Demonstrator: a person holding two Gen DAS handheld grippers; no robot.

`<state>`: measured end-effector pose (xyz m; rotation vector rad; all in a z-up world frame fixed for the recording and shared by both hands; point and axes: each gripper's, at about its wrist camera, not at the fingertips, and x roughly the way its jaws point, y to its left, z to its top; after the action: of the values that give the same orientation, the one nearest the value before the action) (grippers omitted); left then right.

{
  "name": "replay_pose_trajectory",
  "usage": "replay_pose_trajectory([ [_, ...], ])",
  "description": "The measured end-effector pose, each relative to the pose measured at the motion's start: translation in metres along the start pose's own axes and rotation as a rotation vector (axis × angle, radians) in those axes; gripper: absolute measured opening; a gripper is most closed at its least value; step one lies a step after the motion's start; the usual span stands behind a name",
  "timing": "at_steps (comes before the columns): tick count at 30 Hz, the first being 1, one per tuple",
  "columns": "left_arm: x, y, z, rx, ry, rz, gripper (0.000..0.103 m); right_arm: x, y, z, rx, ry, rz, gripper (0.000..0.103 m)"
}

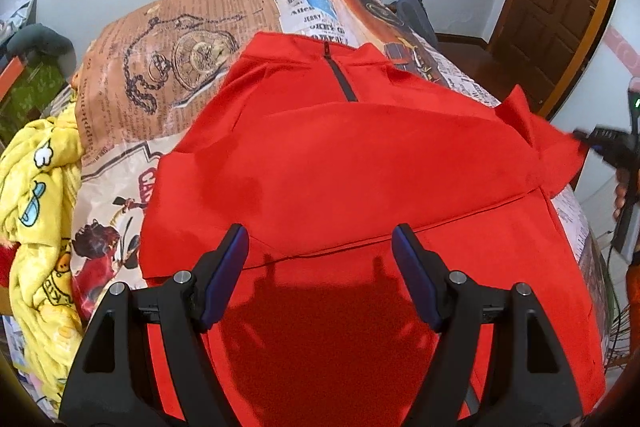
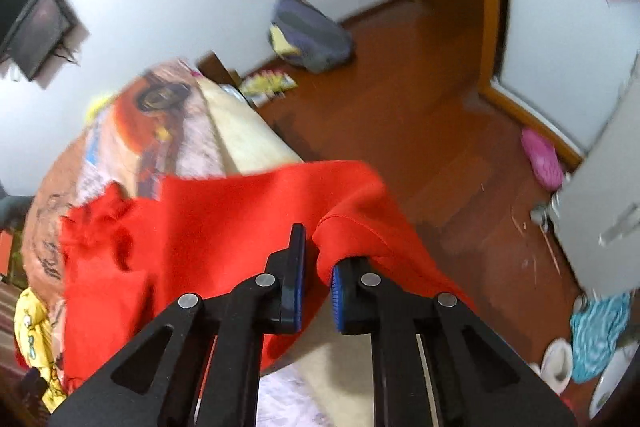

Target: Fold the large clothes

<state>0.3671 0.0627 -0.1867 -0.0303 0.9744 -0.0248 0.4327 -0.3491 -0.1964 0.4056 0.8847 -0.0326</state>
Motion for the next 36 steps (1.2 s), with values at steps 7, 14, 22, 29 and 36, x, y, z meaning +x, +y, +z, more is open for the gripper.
replay_pose_trajectory([
  [7,-0.022,0.001,-0.001,0.002,-0.047,-0.019,0.073,-0.06,0.073,0.017,-0.162,-0.134,0.117,0.008],
  [14,-0.035,0.01,-0.007,-0.013,-0.063,-0.013,0.073,-0.088,0.165,-0.016,-0.404,-0.16,0.263,0.008],
  [22,-0.042,0.029,-0.02,-0.05,-0.055,-0.007,0.073,-0.019,0.226,-0.083,-0.569,0.114,0.348,0.008],
  [29,-0.034,0.038,-0.034,-0.048,-0.008,0.0,0.073,0.028,0.228,-0.128,-0.586,0.325,0.313,0.011],
  [36,-0.029,0.016,-0.026,0.009,0.005,-0.01,0.073,0.013,0.211,-0.133,-0.593,0.478,0.346,0.031],
])
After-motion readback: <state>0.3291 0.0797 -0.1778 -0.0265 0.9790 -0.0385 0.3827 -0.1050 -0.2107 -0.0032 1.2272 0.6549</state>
